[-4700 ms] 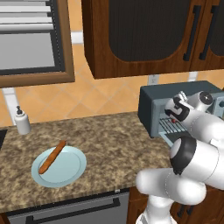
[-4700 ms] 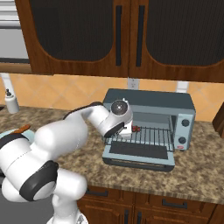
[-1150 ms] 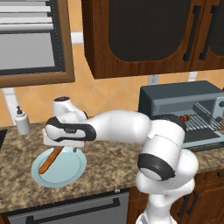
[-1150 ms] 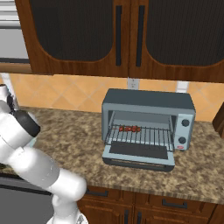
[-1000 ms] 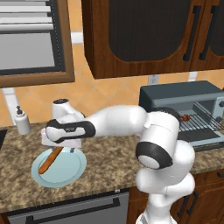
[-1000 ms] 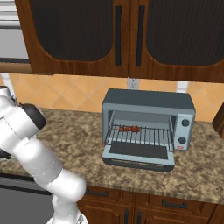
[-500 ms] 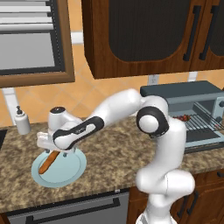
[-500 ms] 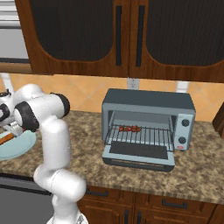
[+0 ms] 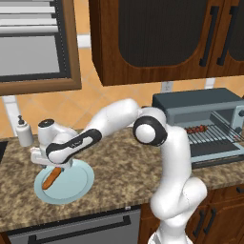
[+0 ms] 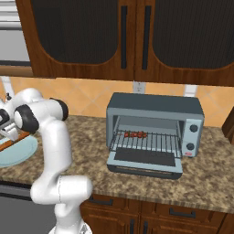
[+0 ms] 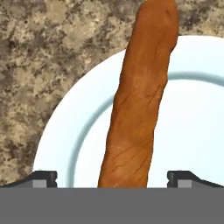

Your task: Pick up the kebab skewer and baguette bread, and place them inside the toaster oven. Close the toaster oven door and start by setting the timer.

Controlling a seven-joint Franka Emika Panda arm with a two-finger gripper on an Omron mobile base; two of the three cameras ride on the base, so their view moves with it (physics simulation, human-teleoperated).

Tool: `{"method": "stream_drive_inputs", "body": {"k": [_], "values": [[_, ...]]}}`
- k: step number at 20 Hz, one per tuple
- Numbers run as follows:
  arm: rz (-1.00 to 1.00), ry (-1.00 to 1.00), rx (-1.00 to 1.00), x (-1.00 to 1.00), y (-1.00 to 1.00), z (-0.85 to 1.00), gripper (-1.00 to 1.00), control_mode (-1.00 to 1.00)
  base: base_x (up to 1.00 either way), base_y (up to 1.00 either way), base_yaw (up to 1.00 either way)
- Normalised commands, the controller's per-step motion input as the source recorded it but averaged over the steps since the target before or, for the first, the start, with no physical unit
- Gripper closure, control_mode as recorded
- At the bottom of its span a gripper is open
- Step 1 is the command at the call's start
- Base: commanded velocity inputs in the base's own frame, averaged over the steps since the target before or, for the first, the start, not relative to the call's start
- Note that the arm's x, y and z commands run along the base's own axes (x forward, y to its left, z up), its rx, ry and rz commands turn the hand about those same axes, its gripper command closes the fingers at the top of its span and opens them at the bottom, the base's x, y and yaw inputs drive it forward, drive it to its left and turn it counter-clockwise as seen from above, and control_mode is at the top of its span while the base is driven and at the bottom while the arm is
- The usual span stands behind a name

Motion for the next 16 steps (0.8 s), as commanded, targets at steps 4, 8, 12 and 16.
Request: {"method": "stream_drive_inputs", "body": {"k": [4,8,12,16], "values": [[0.0,0.0,0.0,0.02,-0.08,-0.19,-1.0,-1.0,0.0,0.0,0.0],[0.0,-0.01,0.06,0.0,-0.39,-0.31,-1.0,-1.0,0.0,0.0,0.0],[0.0,0.0,0.05,0.0,-0.24,-0.18,-1.0,-1.0,0.0,0.0,0.0],[0.0,0.0,0.0,0.0,0.0,-0.21,-1.0,-1.0,0.0,0.0,0.0]]}}
